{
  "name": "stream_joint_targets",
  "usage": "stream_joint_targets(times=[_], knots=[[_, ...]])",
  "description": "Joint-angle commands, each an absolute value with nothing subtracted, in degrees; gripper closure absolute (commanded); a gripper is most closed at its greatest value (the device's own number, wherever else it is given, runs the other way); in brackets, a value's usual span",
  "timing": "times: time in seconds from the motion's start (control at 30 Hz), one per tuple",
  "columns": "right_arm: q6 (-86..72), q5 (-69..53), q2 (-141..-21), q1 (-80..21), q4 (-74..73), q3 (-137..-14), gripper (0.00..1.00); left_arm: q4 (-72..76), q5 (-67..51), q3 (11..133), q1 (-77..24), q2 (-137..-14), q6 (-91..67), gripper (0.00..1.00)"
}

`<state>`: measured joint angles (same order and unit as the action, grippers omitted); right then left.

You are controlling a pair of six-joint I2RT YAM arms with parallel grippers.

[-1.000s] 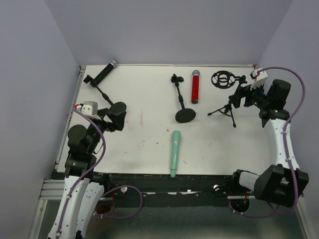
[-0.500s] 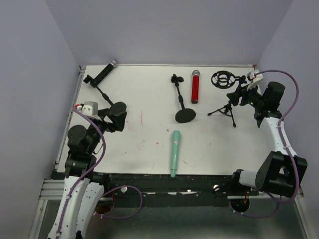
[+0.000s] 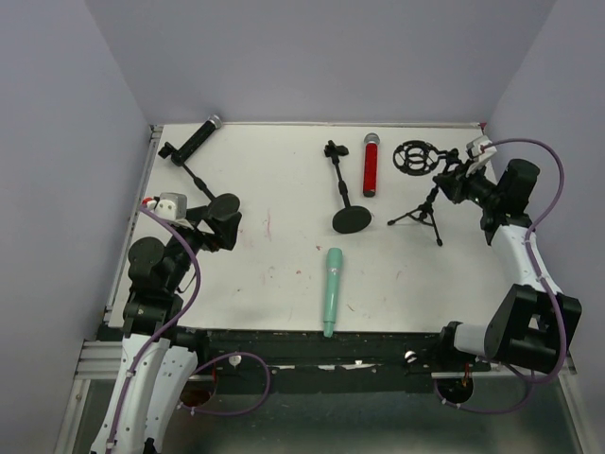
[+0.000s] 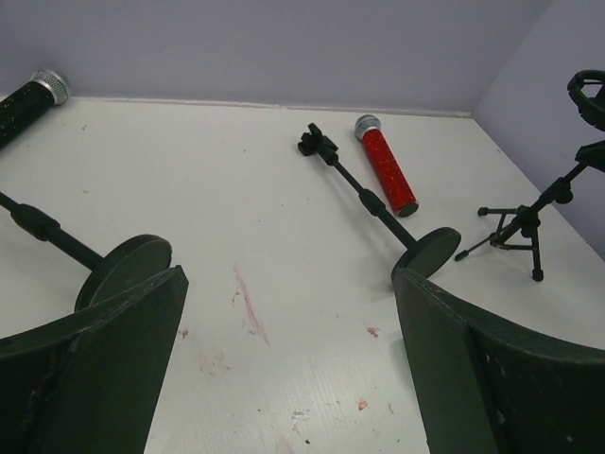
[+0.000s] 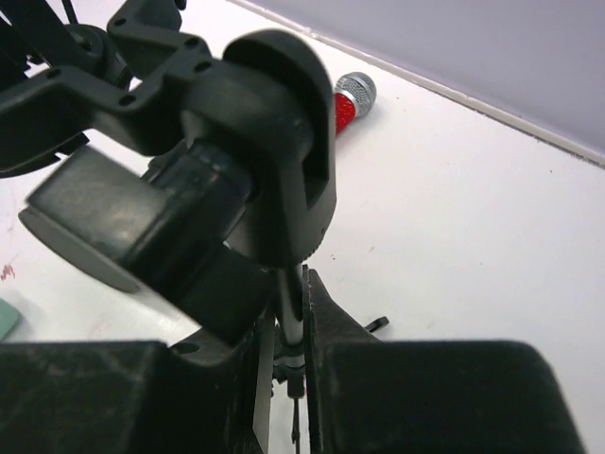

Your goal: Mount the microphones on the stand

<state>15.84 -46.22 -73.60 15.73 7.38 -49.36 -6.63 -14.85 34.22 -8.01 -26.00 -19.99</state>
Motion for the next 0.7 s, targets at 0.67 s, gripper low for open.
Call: stream_joint_targets(times=[0.67], knots=[[47.2,-74.5,-67.6,8.4,-31.2,-51.9,0.80,-6.1,-18.0,35.2,-8.3,-27.7,-20.4,0.02]])
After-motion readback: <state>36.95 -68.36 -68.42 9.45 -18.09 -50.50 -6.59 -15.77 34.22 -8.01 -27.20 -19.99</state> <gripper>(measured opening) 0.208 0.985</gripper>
